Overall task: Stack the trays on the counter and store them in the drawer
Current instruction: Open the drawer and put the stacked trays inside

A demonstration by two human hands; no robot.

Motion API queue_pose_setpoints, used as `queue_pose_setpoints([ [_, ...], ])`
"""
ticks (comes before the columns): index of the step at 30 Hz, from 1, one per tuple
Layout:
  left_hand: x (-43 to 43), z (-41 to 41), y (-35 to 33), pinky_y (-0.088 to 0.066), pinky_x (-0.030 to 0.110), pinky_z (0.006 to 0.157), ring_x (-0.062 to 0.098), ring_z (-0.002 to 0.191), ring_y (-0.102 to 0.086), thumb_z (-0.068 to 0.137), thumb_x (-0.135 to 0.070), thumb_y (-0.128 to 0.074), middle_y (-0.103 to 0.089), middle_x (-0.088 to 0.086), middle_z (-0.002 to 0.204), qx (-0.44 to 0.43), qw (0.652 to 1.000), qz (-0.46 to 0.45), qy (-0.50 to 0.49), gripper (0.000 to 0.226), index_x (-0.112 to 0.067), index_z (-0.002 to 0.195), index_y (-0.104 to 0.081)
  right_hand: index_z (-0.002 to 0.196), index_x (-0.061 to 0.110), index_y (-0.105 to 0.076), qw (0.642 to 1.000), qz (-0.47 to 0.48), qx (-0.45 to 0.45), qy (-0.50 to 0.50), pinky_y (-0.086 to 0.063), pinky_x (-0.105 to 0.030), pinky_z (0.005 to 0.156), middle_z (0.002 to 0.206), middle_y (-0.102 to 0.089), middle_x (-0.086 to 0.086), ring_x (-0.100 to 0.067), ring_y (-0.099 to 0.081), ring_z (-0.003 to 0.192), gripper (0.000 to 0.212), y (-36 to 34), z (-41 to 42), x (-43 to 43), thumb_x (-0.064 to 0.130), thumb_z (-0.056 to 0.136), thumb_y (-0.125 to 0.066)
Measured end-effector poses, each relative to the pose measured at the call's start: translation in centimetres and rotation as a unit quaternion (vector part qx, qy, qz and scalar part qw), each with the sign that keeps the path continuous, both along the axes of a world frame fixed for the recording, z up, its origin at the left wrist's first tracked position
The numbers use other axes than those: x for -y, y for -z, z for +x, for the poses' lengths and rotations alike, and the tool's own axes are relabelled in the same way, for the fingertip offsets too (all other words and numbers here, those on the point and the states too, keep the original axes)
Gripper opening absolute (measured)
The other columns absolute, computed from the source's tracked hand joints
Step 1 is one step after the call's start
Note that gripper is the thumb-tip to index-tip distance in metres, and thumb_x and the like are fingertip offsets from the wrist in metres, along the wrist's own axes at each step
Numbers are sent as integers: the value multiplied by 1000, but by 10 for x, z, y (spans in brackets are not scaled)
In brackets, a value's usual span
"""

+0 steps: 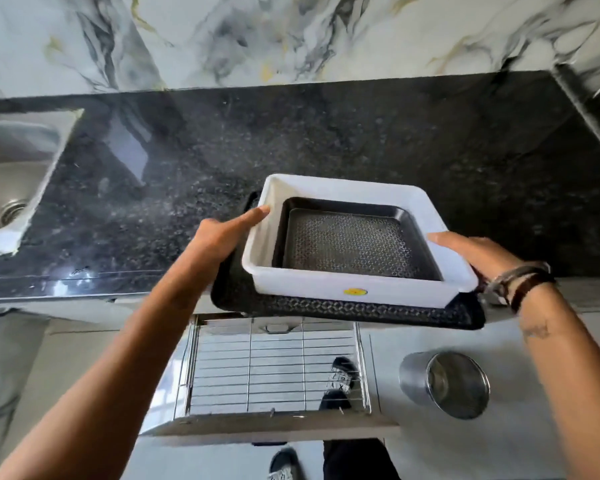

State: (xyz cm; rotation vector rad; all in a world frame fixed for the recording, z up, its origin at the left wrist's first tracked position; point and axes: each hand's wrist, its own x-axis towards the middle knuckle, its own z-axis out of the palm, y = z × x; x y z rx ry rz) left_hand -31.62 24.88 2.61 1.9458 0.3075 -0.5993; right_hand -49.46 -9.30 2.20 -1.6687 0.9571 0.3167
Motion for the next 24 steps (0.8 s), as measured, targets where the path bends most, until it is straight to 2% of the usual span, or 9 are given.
queue_pose_setpoints([
  [3, -81, -56, -17, -52, 18, 41, 1, 50, -70, 28, -82, -75, -74, -16, 59, -27, 996, 65, 50, 55, -40, 62, -78, 89, 20, -79, 998, 60, -5, -37, -55, -34, 80, 86, -80, -4, -21, -75, 81, 40, -12, -63, -65, 53, 70, -69],
  [7, -166, -115, 34, -60, 32, 56, 21, 57, -74, 13, -90, -67, -76, 1, 59, -151, 975, 152, 62, 98, -10, 68, -78, 73, 18, -80, 990, 50, -105, -83, -56, -28, 69, 69, -78, 0, -20, -75, 69, 41, 21, -112, -143, 57, 75, -65],
  [9, -191, -138, 72, -47, 21, 43, 17, 49, -69, 22, -92, -64, -73, 0, 55, -190, 964, 173, 67, 97, -9, 70, -74, 58, 19, -79, 984, 72, -146, -67, -55, -23, 63, 65, -77, -1, -15, -73, 60, 34, 61, -124, -168, 50, 71, -72],
  [11, -203, -148, 115, -41, 16, 38, 11, 43, -67, 34, -89, -67, -72, -2, 51, -218, 958, 172, 65, 90, -9, 74, -73, 72, 15, -80, 979, 74, -180, -57, -55, -32, 82, 85, -80, -6, -17, -74, 75, 44, 112, -126, -181, 57, 60, -73],
  [14, -204, -137, 200, -52, 23, 56, 22, 67, -74, 48, -73, -77, -77, 7, 73, -255, 958, 129, 25, 80, -4, 89, -74, 77, 8, -69, 975, 19, -211, -72, -50, -35, 83, 82, -73, -5, -24, -68, 81, 71, 202, -108, -184, 74, 51, -66],
  [18, -190, -101, 310, -49, 35, 82, 29, 98, -65, 63, -60, -79, -70, 14, 105, -253, 962, 99, -17, 81, 2, 112, -65, 70, 16, -45, 984, -54, -155, -62, -39, -34, 65, 66, -51, -1, -22, -52, 70, 55, 315, -62, -182, 64, 66, -70],
  [20, -187, -85, 361, -50, 37, 86, 24, 88, -61, 65, -59, -79, -65, 11, 97, -232, 968, 101, -5, 71, 1, 99, -64, 76, 17, -46, 988, -73, -126, -60, -42, -32, 65, 70, -53, 2, -22, -53, 73, 50, 370, -49, -178, 59, 69, -74],
  [22, -181, -75, 396, -52, 18, 78, 12, 55, -49, 67, -54, -80, -58, -3, 58, -210, 972, 107, -5, 50, -10, 66, -55, 82, 20, -47, 986, -78, -124, -82, -38, -28, 58, 74, -52, 4, -18, -51, 69, 49, 411, -42, -174, 59, 68, -74],
  [24, -178, -71, 428, -42, 6, 36, 3, 32, -46, 70, -44, -82, -49, -10, 33, -189, 976, 104, -10, 46, -16, 55, -48, 93, 23, -41, 980, -68, -149, -116, -36, -28, 59, 83, -47, 3, -16, -46, 69, 58, 444, -41, -172, 66, 67, -71],
])
